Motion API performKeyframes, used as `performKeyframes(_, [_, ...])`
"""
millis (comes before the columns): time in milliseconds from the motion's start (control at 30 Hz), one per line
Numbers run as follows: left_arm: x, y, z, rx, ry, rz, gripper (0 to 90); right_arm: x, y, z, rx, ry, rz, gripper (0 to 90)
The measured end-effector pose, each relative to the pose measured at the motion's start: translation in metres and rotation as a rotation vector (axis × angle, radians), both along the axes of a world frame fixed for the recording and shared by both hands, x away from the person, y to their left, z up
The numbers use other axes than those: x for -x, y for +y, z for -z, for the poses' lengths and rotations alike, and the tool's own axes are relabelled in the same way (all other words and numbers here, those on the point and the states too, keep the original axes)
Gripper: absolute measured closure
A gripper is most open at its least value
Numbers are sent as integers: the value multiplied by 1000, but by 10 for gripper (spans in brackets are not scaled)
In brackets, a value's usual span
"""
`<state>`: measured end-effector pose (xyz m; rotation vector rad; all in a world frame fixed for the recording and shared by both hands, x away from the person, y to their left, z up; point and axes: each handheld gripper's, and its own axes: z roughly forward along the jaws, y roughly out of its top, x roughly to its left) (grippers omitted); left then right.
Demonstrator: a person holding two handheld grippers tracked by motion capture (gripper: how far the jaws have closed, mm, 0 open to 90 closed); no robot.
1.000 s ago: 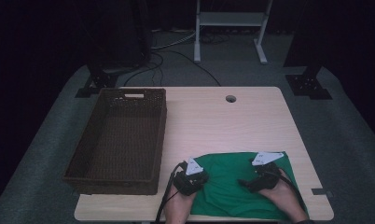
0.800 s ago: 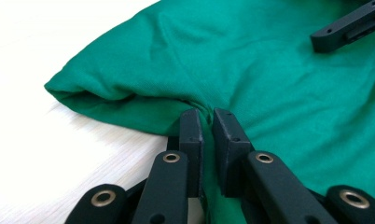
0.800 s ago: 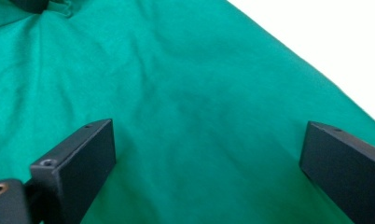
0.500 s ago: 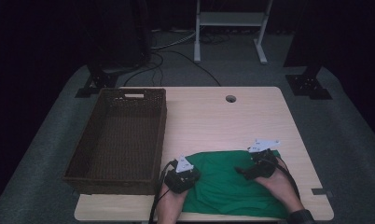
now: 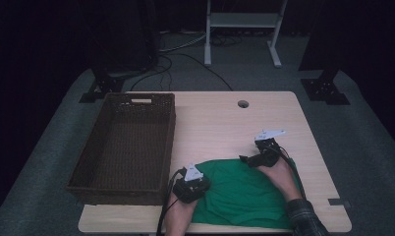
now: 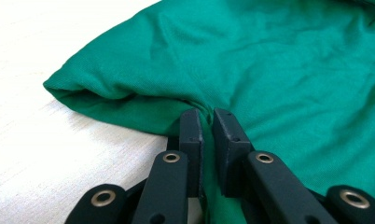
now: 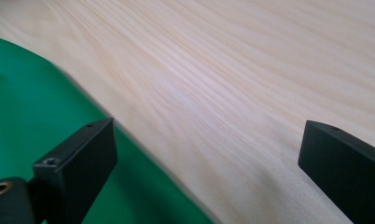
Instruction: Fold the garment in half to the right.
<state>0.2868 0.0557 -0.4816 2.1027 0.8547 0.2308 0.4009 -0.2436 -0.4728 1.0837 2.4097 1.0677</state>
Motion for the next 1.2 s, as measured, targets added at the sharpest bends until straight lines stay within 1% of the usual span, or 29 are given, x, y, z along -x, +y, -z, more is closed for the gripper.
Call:
performKeyframes(67, [0,0,0,0,0,0,829,-5,-1,7,3,15,10,32])
performKeyframes(100, [0,0,0,1,2,-1,829,-6,-1,9,-1,18,14,32])
performKeyframes(133, [0,0,0,0,4,-2,830,-6,0,9,1,7,17,32])
performKeyframes(167, [0,0,-1,-1,6,-2,830,-6,1,9,11,-4,21,31])
performKeyframes(233, [0,-2,-2,-11,6,-3,831,-6,5,11,52,1,17,27])
performKeyframes(267, [0,-3,-3,-17,2,-3,832,-6,6,11,50,6,18,27])
performKeyframes(333, [1,-4,-6,-17,-5,-1,834,-8,4,11,42,19,19,21])
performKeyframes(400, [2,-3,-9,3,-11,-1,834,-8,5,11,42,19,20,20])
performKeyframes(600, [3,-3,-26,60,-41,27,834,-8,5,12,38,18,24,20])
performKeyframes(700, [2,-4,-35,109,-50,55,834,-8,5,12,38,19,24,20])
performKeyframes(800, [-1,-4,-45,150,-60,82,834,-8,6,12,37,17,28,18])
performKeyframes(900, [-6,-4,-55,167,-72,92,835,-8,7,12,36,20,41,15])
performKeyframes(967, [-9,-3,-61,154,-81,90,835,-9,10,12,37,19,54,6])
performKeyframes(1067, [-13,-2,-68,154,-89,94,836,-11,17,12,38,20,69,2])
performKeyframes(1133, [-16,-2,-72,168,-88,105,836,-12,23,12,36,22,79,2])
performKeyframes(1200, [-18,-5,-76,196,-85,129,836,-13,29,12,38,21,77,2])
